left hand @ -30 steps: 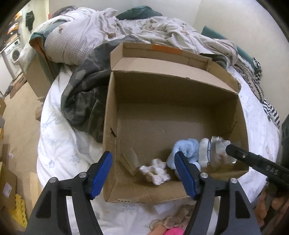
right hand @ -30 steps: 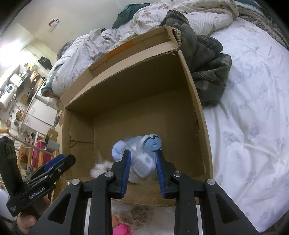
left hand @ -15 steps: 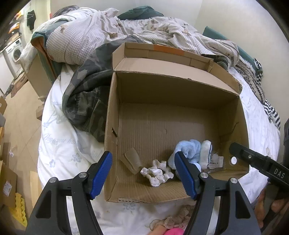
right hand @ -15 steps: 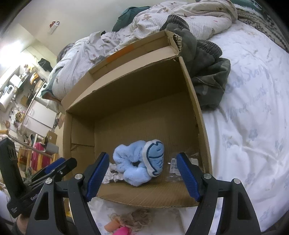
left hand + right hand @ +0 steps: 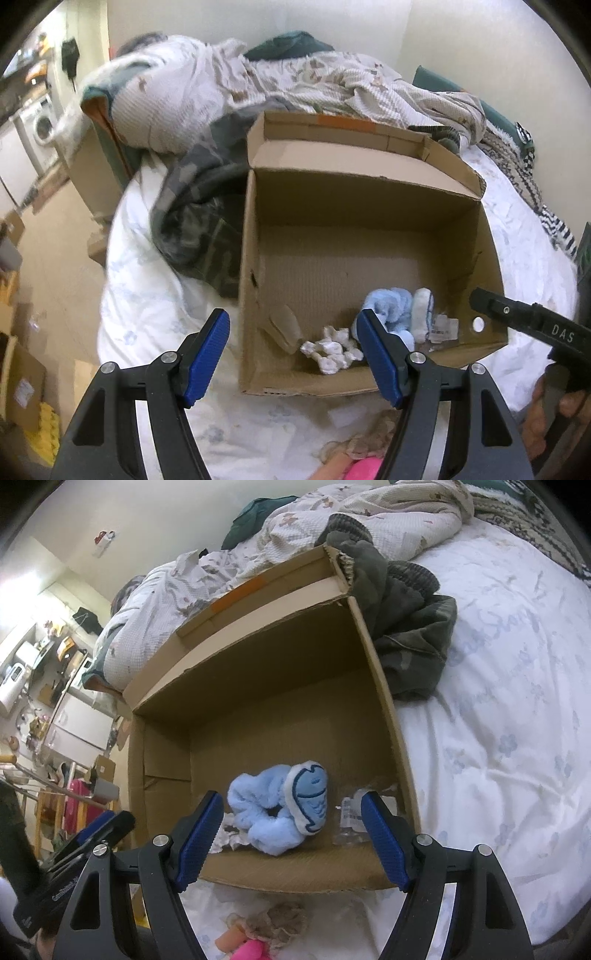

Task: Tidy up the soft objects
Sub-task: 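Withdraw both tools from the box toward the pink plush and peach tube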

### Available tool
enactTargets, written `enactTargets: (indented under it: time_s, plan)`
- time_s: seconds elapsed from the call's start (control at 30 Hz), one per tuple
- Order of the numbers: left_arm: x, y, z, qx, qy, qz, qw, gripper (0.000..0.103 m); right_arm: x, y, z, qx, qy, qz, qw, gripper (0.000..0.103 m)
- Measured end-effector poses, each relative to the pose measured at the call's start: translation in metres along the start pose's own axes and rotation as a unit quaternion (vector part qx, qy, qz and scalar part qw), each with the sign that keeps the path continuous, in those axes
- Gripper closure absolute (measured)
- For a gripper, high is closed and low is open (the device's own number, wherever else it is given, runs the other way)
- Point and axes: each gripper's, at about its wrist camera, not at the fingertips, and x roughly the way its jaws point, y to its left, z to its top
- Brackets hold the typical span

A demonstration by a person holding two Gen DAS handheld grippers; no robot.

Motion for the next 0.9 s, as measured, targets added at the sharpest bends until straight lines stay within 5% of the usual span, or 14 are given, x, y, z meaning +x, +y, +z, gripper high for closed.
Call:
enactTargets:
  time_s: [0.43, 0.57, 0.9]
  plan:
    - [-0.027, 0.01, -0.014, 0.011, -0.02, 0.038, 0.999, 0.034, -0.028, 0.015, -0.014, -0.03, -0.014, 0.006, 0.999, 0.021]
    - [-0.029, 0.011, -0.024, 0.017, -0.017, 0.076, 0.9968, 0.034, -0.04, 0.017, -0.022, -0.041, -0.014, 0.013, 0.999, 0.021]
    - [-0.033, 0.015, -0.042, 0.012, -0.003, 0.066, 0.9977, 0.034, -0.054, 0.009, -0.036, -0.038, 0.0, 0.027, 0.999, 0.021]
